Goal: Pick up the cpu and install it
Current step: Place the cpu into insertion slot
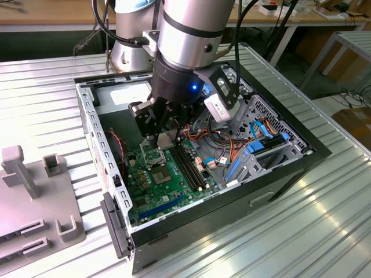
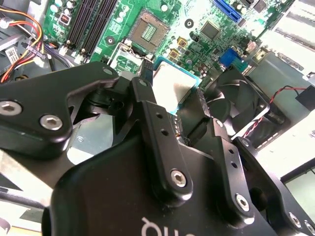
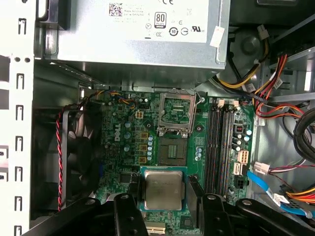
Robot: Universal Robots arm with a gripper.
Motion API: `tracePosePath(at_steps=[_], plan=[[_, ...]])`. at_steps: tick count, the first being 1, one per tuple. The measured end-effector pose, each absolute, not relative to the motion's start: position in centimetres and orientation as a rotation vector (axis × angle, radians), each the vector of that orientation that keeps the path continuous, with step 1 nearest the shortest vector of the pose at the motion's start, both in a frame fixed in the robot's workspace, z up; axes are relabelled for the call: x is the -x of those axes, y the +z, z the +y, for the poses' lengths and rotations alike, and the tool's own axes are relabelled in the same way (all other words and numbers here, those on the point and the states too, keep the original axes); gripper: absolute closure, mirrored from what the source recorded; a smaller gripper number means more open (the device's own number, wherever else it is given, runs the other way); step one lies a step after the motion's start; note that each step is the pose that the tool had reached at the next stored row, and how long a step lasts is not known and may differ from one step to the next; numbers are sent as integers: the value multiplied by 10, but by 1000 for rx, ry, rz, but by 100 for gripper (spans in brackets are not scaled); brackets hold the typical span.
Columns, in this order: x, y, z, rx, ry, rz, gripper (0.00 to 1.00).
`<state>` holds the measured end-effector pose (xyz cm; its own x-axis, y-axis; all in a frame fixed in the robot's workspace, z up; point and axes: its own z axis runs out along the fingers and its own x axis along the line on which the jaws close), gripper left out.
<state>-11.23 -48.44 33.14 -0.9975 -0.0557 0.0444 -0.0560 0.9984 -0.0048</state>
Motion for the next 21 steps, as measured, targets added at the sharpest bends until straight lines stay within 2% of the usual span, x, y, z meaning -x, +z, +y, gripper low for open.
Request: tracePosePath(at_steps=[5,21], plan=[[112,331,-485,-87,10,-3096,53],[91,294,-485,-64,10,-3097,53]])
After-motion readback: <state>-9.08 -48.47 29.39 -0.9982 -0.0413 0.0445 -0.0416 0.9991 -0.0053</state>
